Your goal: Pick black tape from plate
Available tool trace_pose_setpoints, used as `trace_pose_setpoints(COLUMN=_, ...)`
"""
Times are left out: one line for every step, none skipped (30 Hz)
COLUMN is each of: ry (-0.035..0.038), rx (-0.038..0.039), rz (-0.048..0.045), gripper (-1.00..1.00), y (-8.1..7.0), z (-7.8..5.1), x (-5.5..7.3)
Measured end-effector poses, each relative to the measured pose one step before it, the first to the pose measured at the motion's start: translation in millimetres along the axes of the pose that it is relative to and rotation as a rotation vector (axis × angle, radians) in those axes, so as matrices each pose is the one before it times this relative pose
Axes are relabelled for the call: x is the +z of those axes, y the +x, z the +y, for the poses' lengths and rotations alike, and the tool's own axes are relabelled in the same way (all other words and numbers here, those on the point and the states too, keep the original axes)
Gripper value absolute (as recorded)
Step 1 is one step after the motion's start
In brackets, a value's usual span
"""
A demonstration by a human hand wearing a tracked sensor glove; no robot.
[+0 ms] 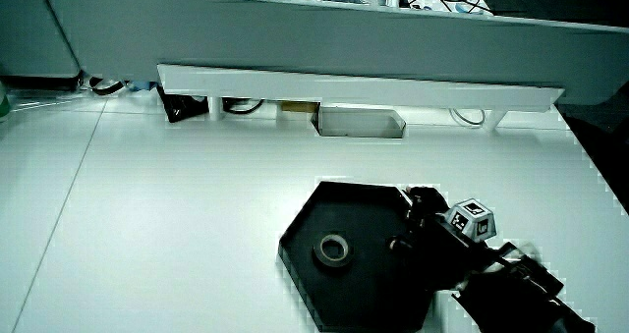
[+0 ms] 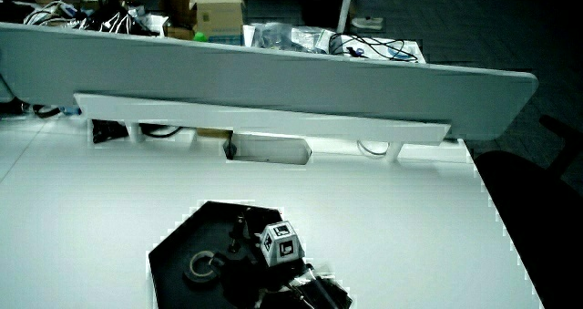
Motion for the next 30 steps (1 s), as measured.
trace_pose_setpoints(ry=-0.01486, rx=0.00437, rz=-0.03324, gripper=0.00, y=-4.27, z=5.00, x=0.02)
trace_pose_setpoints(ry=-0.01486, rx=0.00437, rz=-0.03324, gripper=0.00, y=-4.24, z=5.01, x=0.24)
trace_pose_setpoints(ry=-0.01486, rx=0.00437, rz=-0.03324, gripper=0.00, y=-4.21, z=5.03, x=0.45)
trace_pose_setpoints(ry=-0.02541, rx=0.01085, rz=-0.03872, gripper=0.00, y=-4.73, z=3.94, x=1.70)
trace_pose_setpoints(ry=-0.03029, rx=0.00998, rz=-0.03657, gripper=0.00, y=-4.55, z=4.32, x=0.29)
trace_pose_setpoints(ry=-0.03101, rx=0.02240, rz=-0.01253, gripper=0.00, y=-4.25, z=5.24, x=-1.30)
trace_pose_setpoints(ry=-0.02604, rx=0.01059, rz=-0.01606, gripper=0.00, y=-3.18, z=4.88, x=-1.81)
trace_pose_setpoints(ry=-0.03152, rx=0.00711, rz=-0.00977, gripper=0.00, y=-2.86, z=5.21, x=-2.60)
trace_pose_setpoints(ry=-0.01260, rx=-0.00321, rz=-0.01064, gripper=0.00, y=-2.15, z=2.61, x=0.37)
trace_pose_setpoints(ry=-0.02823, rx=0.00786, rz=-0.01428, gripper=0.00, y=-2.35, z=4.12, x=-2.11)
trace_pose_setpoints(ry=-0.02554, rx=0.00922, rz=-0.01307, gripper=0.00, y=-2.61, z=4.36, x=-2.44)
trace_pose_setpoints(ry=-0.01836, rx=0.00226, rz=-0.02500, gripper=0.00, y=-1.99, z=4.44, x=-2.75)
trace_pose_setpoints(ry=-0.03841, rx=-0.00630, rz=-0.01340, gripper=0.00, y=-1.30, z=4.88, x=-3.54)
trace_pose_setpoints(ry=-0.01251, rx=0.00256, rz=-0.00447, gripper=0.00, y=-0.46, z=-0.20, x=1.25)
trace_pose_setpoints(ry=-0.02148, rx=-0.00224, rz=-0.00884, gripper=0.00, y=-0.89, z=2.73, x=-2.10)
trace_pose_setpoints(ry=-0.02355, rx=0.00606, rz=-0.00264, gripper=0.00, y=-1.53, z=3.97, x=-3.11)
trace_pose_setpoints(ry=-0.02178, rx=0.00199, rz=-0.00677, gripper=0.00, y=-1.72, z=1.07, x=-1.10)
trace_pose_setpoints(ry=-0.00452, rx=-0.00386, rz=-0.01699, gripper=0.00, y=-1.66, z=1.82, x=-1.91)
trace_pose_setpoints(ry=-0.03898, rx=0.01078, rz=0.00154, gripper=0.00, y=-0.71, z=3.08, x=-2.80)
trace_pose_setpoints(ry=-0.02580, rx=0.00455, rz=-0.00619, gripper=0.09, y=-0.70, z=2.74, x=-3.04)
trace_pose_setpoints(ry=-0.02728, rx=-0.01564, rz=-0.02208, gripper=0.18, y=-0.79, z=2.79, x=-3.61)
trace_pose_setpoints(ry=0.00575, rx=-0.02474, rz=-0.02790, gripper=0.27, y=0.09, z=-2.81, x=0.79)
trace_pose_setpoints(ry=0.01476, rx=0.00931, rz=0.00120, gripper=0.36, y=-0.67, z=-1.04, x=0.93)
trace_pose_setpoints(ry=0.02352, rx=-0.02787, rz=-0.02294, gripper=0.45, y=-0.51, z=-2.34, x=2.64)
trace_pose_setpoints(ry=0.01552, rx=-0.01307, rz=-0.01023, gripper=0.55, y=-1.32, z=0.46, x=1.64)
trace_pose_setpoints(ry=-0.02218, rx=-0.00256, rz=-0.02737, gripper=0.64, y=-3.12, z=2.52, x=-0.25)
trace_pose_setpoints(ry=-0.01117, rx=-0.00213, rz=-0.01919, gripper=0.73, y=-2.96, z=1.58, x=-0.75)
trace_pose_setpoints(ry=0.01618, rx=-0.00141, rz=-0.01162, gripper=0.82, y=-3.36, z=0.82, x=-0.74)
trace_pose_setpoints(ry=0.03352, rx=0.01483, rz=0.01204, gripper=0.91, y=-2.62, z=-2.16, x=0.31)
trace_pose_setpoints(ry=0.03002, rx=-0.02841, rz=-0.01821, gripper=1.00, y=0.08, z=-4.71, x=3.39)
